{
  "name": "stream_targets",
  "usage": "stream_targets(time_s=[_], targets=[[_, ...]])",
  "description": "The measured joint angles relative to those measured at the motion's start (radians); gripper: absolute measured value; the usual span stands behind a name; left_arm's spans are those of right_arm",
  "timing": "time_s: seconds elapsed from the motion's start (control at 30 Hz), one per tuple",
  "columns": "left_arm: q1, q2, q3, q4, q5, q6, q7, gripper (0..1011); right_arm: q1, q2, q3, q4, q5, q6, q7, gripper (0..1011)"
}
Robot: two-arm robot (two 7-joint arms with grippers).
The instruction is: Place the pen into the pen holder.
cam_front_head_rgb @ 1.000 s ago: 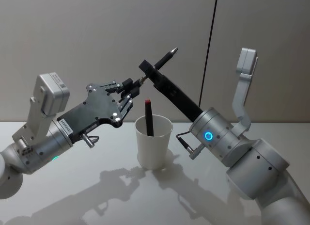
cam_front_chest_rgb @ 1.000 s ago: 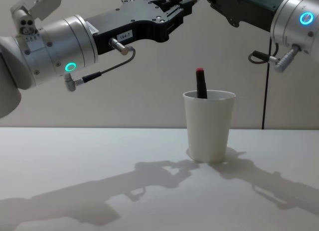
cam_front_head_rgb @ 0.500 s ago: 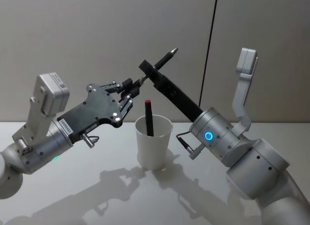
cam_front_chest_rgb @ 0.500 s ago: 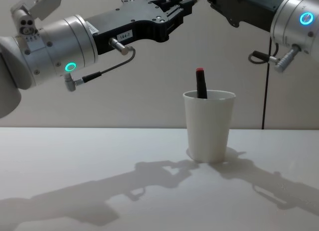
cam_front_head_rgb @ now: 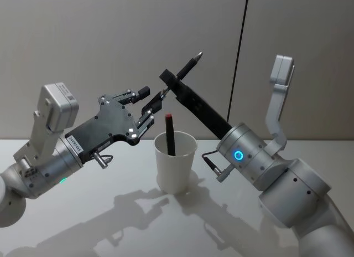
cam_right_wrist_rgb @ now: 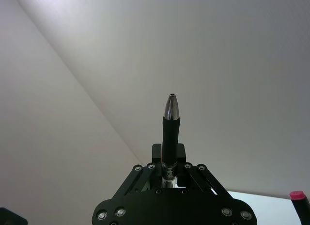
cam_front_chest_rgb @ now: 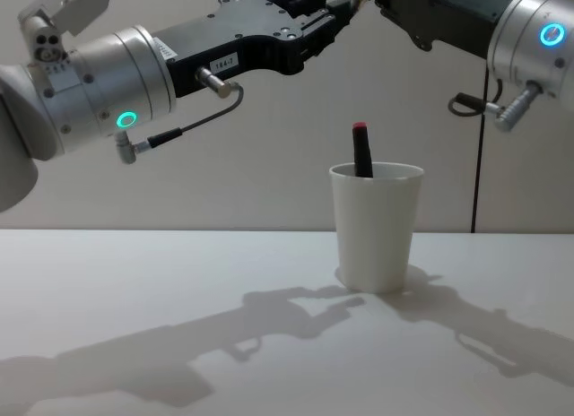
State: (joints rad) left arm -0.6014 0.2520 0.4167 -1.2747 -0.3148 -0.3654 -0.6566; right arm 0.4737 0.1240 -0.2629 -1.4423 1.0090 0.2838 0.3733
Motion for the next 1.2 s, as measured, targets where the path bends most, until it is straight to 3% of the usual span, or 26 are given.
stream_targets(time_s=[0.17,0.67,0.8,1.2], targets=[[0.0,0.0,0.0,0.0,0.0,0.0,0.0,444,0.0,0.0,0.0,0.0,0.0,0.0,0.0,157],[0.0,0.0,0.0,0.0,0.001,0.0,0.0,942,0.0,0.0,-0.001,-0.001,0.0,-0.001,0.001,156],[0.0,0.0,0.0,0.0,0.001,0.0,0.0,1003,0.002,0.001,-0.002,-0.001,-0.006,-0.011,-0.006,156],[0.0,0.0,0.0,0.0,0.001,0.001,0.0,1003,0.018,0.012,0.0,0.0,-0.067,-0.078,-0.069,157]])
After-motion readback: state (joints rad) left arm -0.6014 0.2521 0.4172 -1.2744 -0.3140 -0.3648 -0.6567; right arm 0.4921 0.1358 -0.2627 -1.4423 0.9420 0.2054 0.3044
